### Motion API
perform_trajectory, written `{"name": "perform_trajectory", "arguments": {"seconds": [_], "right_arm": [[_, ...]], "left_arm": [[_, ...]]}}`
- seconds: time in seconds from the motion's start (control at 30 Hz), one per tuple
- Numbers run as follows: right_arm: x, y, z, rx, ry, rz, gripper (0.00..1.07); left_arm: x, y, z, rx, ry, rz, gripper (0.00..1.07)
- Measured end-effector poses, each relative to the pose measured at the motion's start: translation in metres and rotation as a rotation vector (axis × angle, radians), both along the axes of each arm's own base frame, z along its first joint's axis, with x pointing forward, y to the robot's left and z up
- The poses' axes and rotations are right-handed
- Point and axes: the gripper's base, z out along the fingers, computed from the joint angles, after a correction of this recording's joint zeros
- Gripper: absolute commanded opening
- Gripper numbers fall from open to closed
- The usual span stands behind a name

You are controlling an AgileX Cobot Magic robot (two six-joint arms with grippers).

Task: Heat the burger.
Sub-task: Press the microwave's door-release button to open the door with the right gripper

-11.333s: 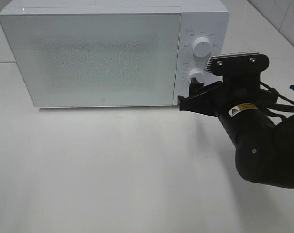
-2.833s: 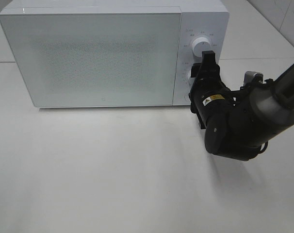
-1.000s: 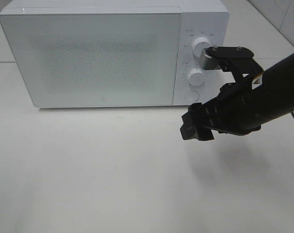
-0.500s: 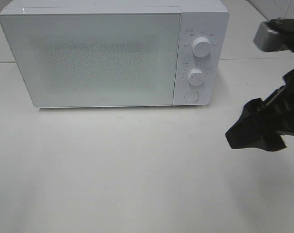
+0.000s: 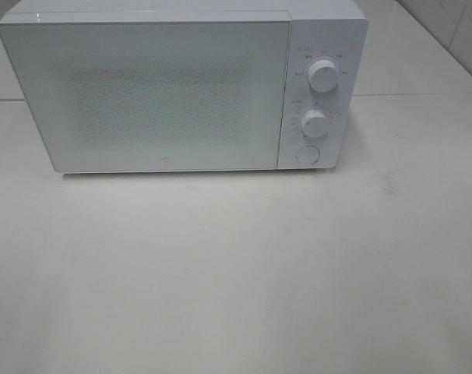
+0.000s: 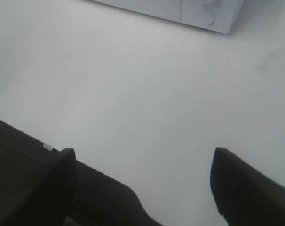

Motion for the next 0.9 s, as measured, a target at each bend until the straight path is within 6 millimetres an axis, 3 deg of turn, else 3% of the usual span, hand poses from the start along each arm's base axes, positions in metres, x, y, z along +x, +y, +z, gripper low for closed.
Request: {"name": "perform_trajectory", "arguments": {"seconds": [0.07,0.43,0.9], "right_arm": [[-0.023,-0.017,-0.010,-0.002,-0.064,-0.101,0.76],[-0.071,-0.034,-0.034,0.026,-0.293,-0.275,0.76],[-0.077,-0.035,-0.044,0.013,-0.298,-0.318,0.75]], "left_arm": [[0.000,0.000,0.000,0.000,0.000,0.000,0.98],[0.000,0.000,0.000,0.000,0.000,0.000,0.98],[0.000,0.000,0.000,0.000,0.000,0.000,0.98]]}}
